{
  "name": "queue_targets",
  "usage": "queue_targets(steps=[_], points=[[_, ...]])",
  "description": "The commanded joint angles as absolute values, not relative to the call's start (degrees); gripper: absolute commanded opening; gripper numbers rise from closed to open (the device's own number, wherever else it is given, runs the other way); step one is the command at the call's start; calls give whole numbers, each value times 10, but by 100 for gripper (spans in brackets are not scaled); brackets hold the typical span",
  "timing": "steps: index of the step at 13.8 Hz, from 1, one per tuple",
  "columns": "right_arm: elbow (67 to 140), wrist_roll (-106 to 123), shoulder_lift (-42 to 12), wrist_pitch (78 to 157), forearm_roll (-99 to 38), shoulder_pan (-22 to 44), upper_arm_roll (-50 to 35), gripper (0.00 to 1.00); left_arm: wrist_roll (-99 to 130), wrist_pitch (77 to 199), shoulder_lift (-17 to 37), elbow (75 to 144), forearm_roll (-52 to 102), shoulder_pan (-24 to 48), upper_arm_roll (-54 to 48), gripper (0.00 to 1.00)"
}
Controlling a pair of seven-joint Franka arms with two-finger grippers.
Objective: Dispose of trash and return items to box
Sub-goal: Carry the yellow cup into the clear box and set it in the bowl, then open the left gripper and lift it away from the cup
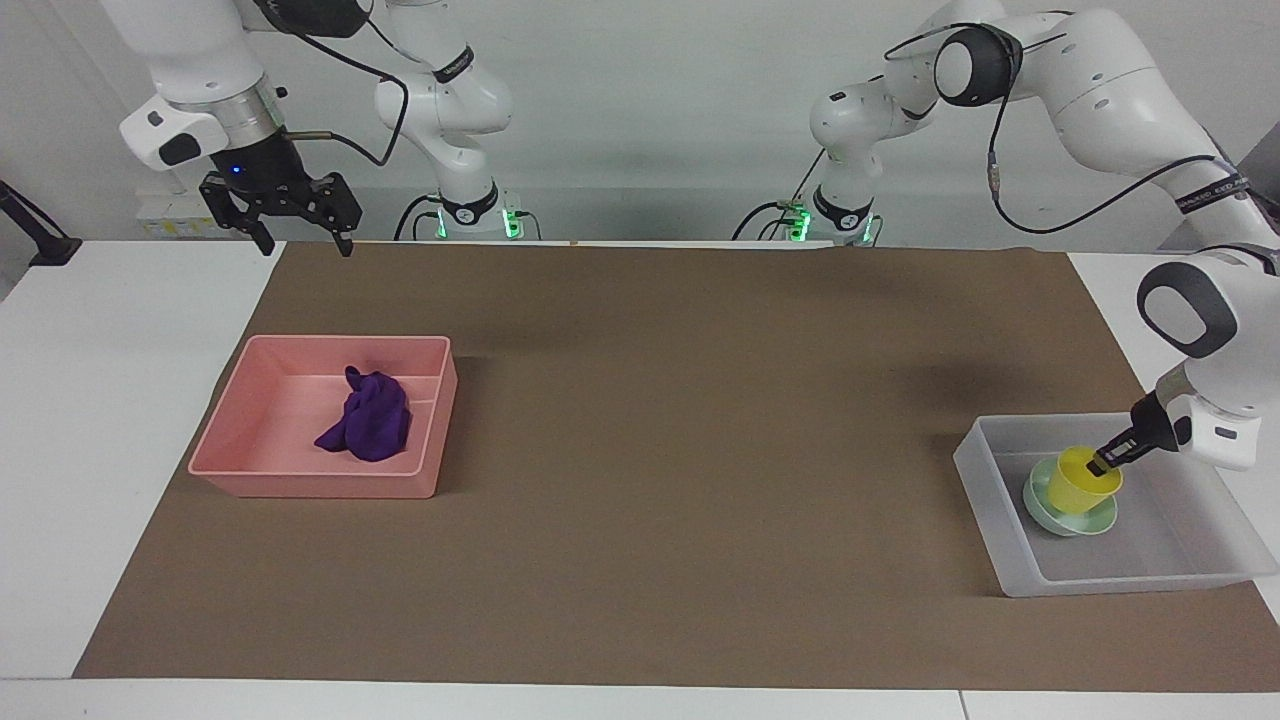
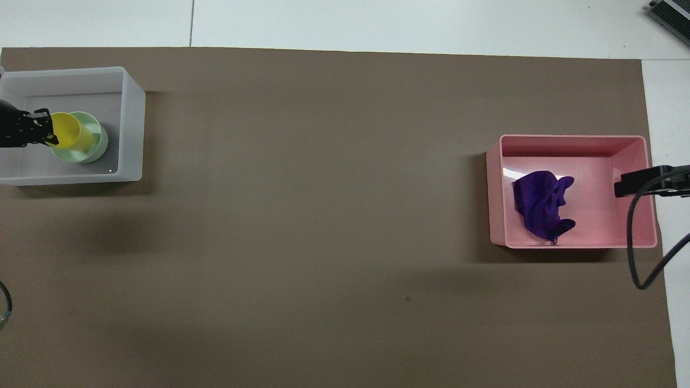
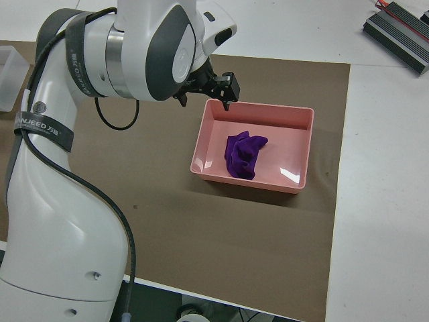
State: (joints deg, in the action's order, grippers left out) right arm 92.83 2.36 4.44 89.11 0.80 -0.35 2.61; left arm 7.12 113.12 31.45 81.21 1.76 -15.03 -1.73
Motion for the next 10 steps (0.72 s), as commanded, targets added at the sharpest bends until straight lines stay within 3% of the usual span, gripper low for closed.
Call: queue_targets(steps=[1, 4, 10], points=[[920, 28, 41, 875, 1, -7, 24, 100, 58, 1135, 315, 788, 7, -154, -18, 100], [926, 26, 46, 876, 0, -7, 24, 100, 59, 1104, 267, 787, 5, -150, -18, 100], [932, 18, 47, 883, 9, -10, 24, 100, 7, 844, 130, 792, 6, -99, -26, 100]])
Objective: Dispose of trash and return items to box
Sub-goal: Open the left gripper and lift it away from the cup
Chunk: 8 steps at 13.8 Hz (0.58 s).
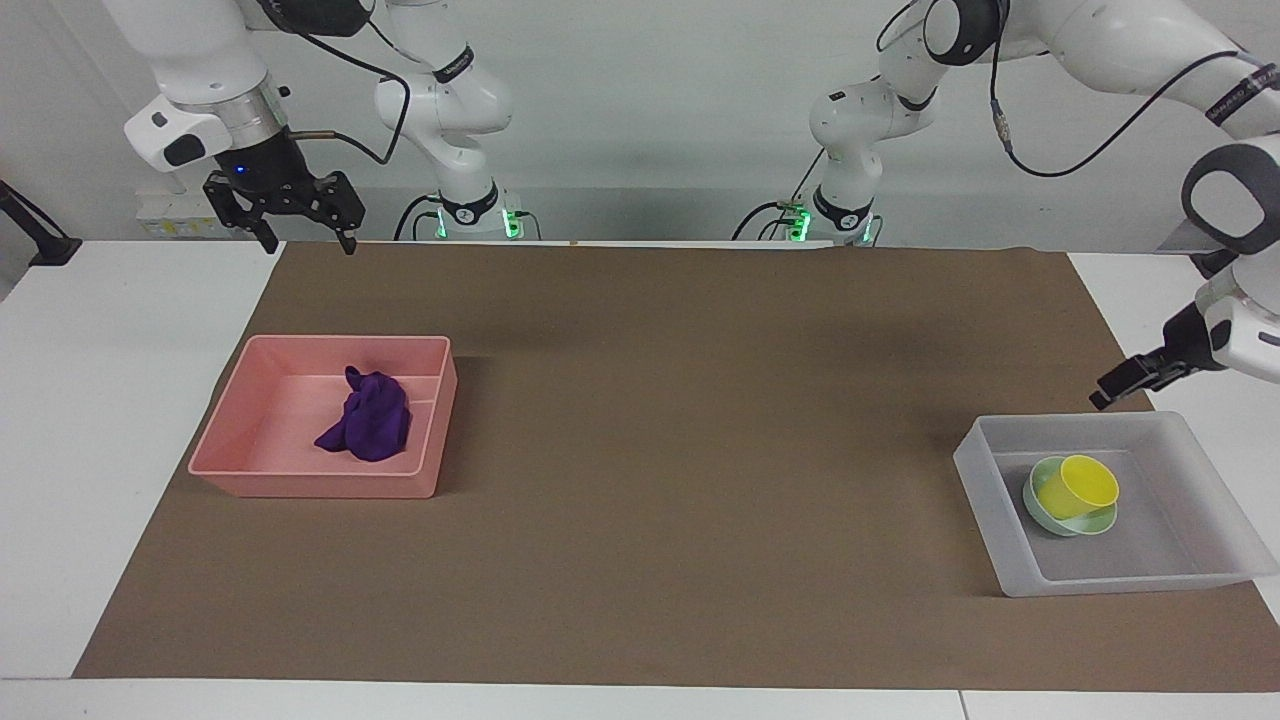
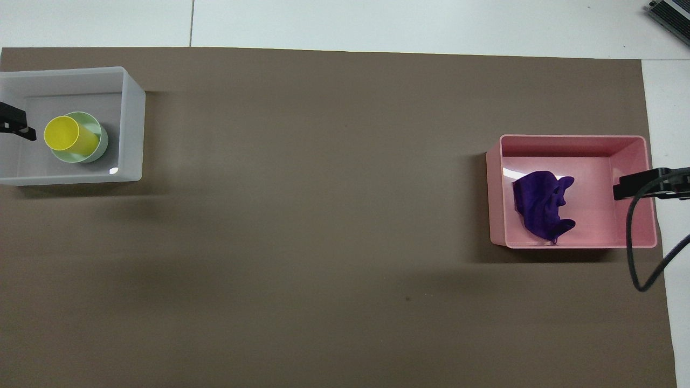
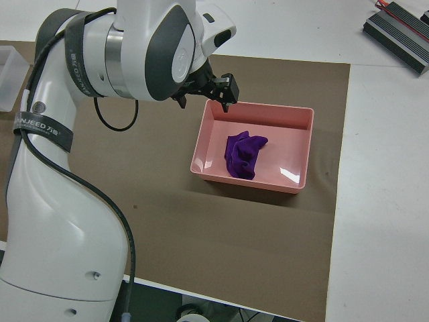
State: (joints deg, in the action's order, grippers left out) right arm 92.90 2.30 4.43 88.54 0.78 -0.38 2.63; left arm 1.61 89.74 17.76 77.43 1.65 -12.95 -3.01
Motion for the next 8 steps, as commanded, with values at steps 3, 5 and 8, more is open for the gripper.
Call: queue_targets(steps=[3, 5, 8], points=[[945, 15, 52, 897, 9, -11, 25, 100, 53, 834, 100, 802, 5, -28, -25, 100], [952, 15, 54, 907, 8, -11, 25, 100, 116, 862, 68, 849, 6, -14, -26, 100], [961, 14, 59, 910, 8, -11, 25, 100, 112, 937, -28, 990, -10, 28, -15, 100]])
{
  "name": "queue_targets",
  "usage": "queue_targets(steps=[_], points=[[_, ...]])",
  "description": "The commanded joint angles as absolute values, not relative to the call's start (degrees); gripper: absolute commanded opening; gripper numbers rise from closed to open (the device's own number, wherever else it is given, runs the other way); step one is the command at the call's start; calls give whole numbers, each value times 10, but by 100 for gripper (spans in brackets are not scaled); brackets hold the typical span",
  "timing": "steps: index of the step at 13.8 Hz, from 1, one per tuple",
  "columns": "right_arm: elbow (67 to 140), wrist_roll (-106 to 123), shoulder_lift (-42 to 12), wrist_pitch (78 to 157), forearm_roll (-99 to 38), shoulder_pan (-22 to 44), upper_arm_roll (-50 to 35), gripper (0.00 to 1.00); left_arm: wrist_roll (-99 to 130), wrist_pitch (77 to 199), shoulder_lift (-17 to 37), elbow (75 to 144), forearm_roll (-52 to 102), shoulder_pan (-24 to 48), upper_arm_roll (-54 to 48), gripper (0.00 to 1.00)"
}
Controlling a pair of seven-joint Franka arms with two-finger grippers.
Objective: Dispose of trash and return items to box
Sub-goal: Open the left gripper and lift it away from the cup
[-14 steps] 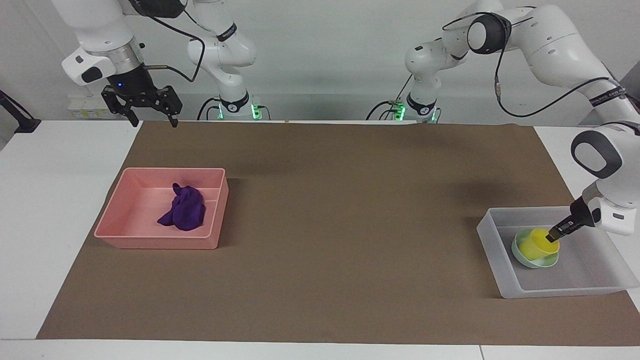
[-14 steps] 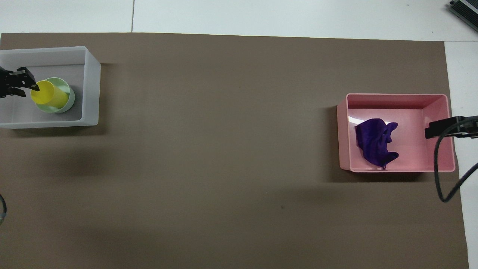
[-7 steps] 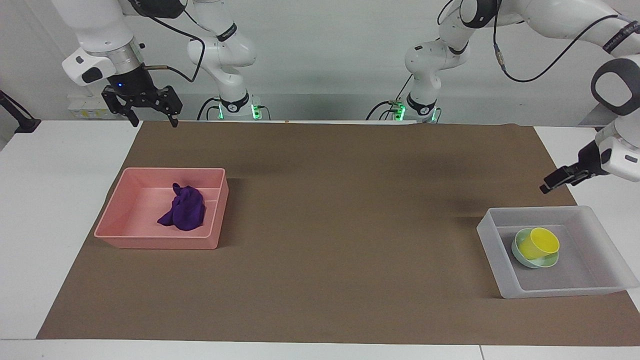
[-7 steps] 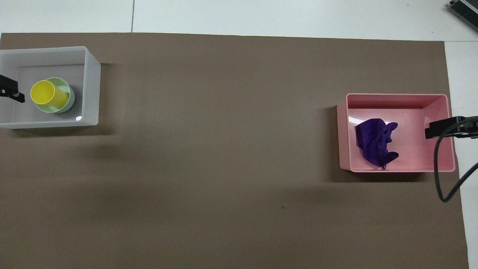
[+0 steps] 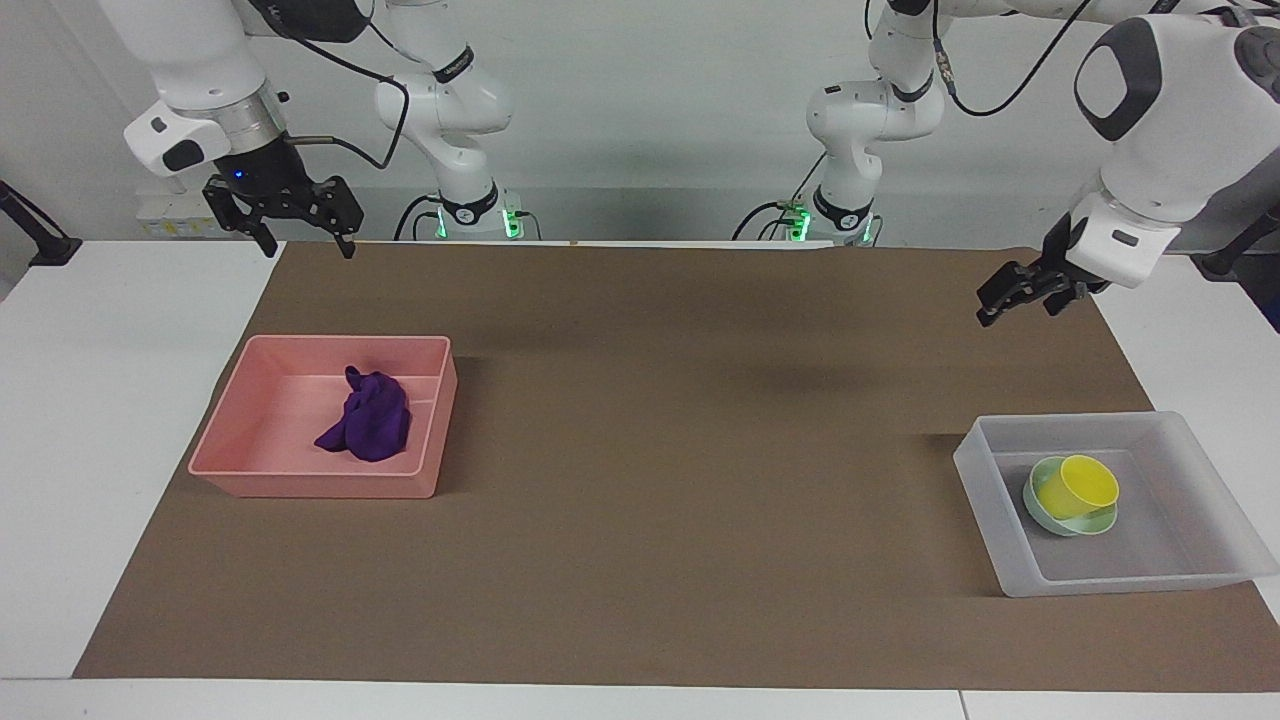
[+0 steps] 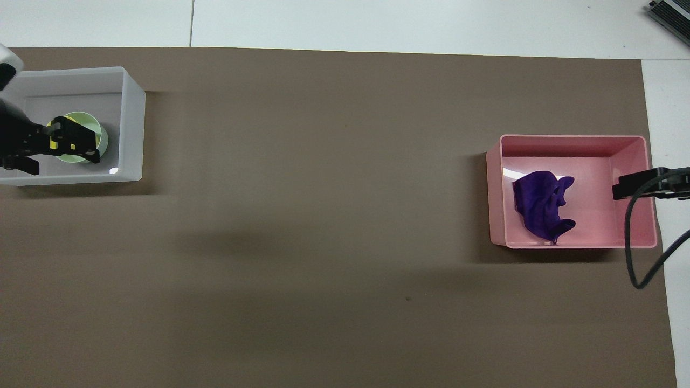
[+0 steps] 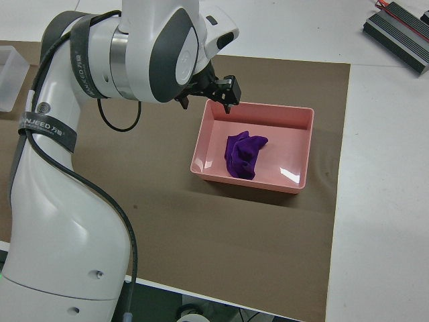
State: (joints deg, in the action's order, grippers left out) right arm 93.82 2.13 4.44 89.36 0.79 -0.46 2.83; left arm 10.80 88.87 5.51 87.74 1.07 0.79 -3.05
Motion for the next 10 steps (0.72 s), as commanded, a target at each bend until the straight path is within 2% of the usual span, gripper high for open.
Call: queue_targets(steps=[1, 3, 10], points=[[970, 14, 62, 915, 8, -9, 25, 100, 82, 920, -31, 990, -11, 28, -14, 100], [978, 16, 65, 930, 11, -9, 25, 100, -12, 910, -39, 990, -6, 21, -14, 100], [979, 16, 66, 929, 11, -11, 25, 100, -9, 894, -23, 958, -9, 17, -13, 100]])
